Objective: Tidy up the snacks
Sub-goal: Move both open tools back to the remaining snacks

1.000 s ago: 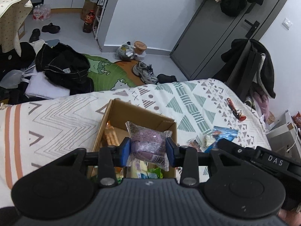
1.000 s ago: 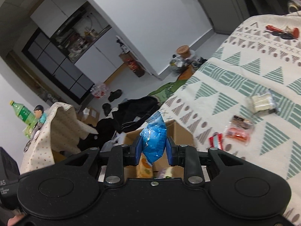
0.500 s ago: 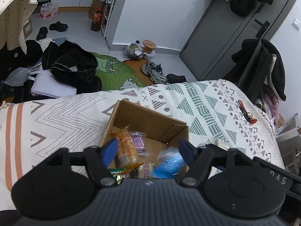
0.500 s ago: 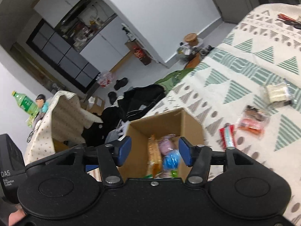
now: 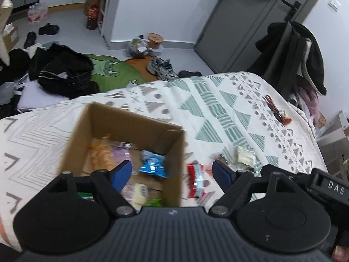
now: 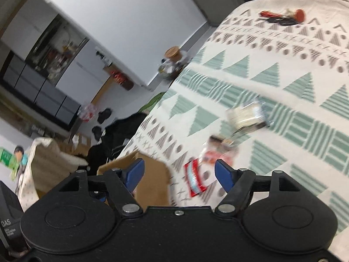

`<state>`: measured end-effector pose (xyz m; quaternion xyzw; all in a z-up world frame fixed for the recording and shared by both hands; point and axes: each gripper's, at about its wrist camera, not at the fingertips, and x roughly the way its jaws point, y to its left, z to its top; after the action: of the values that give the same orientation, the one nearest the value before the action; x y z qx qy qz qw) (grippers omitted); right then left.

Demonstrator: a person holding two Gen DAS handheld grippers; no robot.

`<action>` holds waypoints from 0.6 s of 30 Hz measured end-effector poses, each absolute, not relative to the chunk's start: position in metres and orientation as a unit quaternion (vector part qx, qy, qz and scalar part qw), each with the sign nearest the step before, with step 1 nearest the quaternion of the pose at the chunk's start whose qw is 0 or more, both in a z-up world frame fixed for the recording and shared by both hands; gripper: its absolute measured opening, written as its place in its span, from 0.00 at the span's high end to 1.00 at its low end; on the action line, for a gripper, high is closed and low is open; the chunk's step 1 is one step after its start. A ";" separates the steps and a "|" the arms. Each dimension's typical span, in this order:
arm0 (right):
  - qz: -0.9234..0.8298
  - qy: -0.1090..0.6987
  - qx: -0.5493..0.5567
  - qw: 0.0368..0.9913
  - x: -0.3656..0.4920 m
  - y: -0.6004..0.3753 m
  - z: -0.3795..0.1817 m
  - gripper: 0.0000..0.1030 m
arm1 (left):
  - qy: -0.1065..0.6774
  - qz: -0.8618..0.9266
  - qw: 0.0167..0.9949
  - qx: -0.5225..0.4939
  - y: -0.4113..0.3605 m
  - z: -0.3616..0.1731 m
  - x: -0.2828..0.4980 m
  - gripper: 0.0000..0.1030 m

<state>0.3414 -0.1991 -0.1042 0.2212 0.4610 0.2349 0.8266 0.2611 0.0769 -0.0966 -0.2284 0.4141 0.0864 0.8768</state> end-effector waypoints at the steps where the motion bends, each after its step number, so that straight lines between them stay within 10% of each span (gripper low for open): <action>1: 0.229 0.461 0.227 0.827 0.344 -0.205 -0.106 0.31 | 0.415 0.081 0.878 -0.225 0.072 -0.097 0.264 0.22; 18: 0.151 0.464 0.313 0.815 0.385 -0.268 -0.143 0.31 | 0.442 0.039 0.873 -0.204 -0.002 -0.121 0.324 0.25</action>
<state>0.3854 -0.2681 -0.1426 0.3130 0.4636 0.1511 0.8150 0.3243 -0.0020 -0.1207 -0.2040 0.4419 0.0391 0.8727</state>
